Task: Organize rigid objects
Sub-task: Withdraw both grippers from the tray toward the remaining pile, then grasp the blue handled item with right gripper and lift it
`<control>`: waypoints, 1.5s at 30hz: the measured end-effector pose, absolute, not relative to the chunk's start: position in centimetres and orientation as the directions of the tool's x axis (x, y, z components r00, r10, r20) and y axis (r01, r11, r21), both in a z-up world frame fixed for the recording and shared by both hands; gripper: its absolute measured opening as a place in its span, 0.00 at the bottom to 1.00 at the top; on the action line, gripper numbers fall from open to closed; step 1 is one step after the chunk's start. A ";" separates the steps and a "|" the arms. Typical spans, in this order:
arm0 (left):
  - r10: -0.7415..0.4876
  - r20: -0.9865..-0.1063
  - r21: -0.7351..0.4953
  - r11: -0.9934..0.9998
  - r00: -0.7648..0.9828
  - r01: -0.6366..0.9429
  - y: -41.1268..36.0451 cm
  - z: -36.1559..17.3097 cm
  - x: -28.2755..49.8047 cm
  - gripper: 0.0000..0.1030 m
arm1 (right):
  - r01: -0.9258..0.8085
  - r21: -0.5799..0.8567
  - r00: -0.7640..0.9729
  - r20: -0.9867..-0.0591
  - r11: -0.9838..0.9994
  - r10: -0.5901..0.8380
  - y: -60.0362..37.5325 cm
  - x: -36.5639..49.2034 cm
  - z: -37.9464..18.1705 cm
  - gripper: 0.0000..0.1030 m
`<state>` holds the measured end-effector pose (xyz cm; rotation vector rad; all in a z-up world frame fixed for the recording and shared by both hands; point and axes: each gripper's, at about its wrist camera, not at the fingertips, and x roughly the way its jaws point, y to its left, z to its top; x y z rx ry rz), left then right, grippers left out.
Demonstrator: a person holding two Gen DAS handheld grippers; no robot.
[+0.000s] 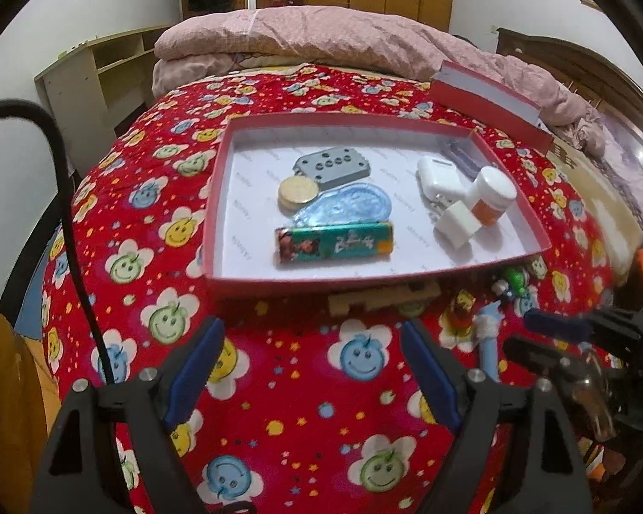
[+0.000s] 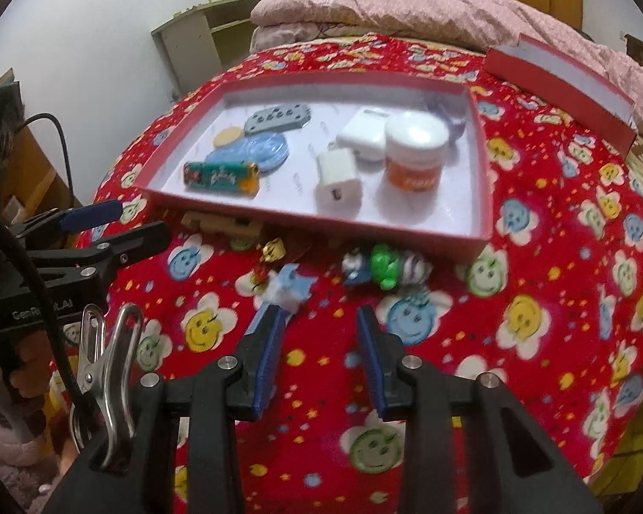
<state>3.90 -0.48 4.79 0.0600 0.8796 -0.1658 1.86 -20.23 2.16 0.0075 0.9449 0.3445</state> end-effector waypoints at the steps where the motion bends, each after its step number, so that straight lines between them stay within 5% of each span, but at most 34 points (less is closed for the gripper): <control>1: -0.117 -0.771 -0.014 0.986 0.626 0.167 -0.3 4.6 3.8 0.85 | -0.287 0.156 0.531 -0.795 0.945 0.293 -20.0 1.8 2.0 0.34; 26: -0.119 -0.774 -0.063 0.992 0.622 0.112 3.2 3.1 3.5 0.85 | -0.266 0.196 0.492 -0.815 0.944 0.308 -16.6 1.8 1.3 0.34; 32: -0.115 -0.775 -0.073 0.993 0.621 0.093 3.7 3.1 3.5 0.85 | -0.301 0.098 0.528 -0.811 0.949 0.251 -14.6 1.6 1.0 0.34; 36: -0.117 -0.777 -0.072 0.993 0.619 0.097 3.4 3.1 3.6 0.85 | -0.318 0.055 0.547 -0.805 0.946 0.230 -14.5 1.1 0.9 0.13; 45: -0.144 -0.786 -0.069 0.987 0.602 0.145 0.3 3.0 4.1 0.85 | -0.294 0.054 0.557 -0.801 0.954 0.217 -17.5 0.0 1.0 0.13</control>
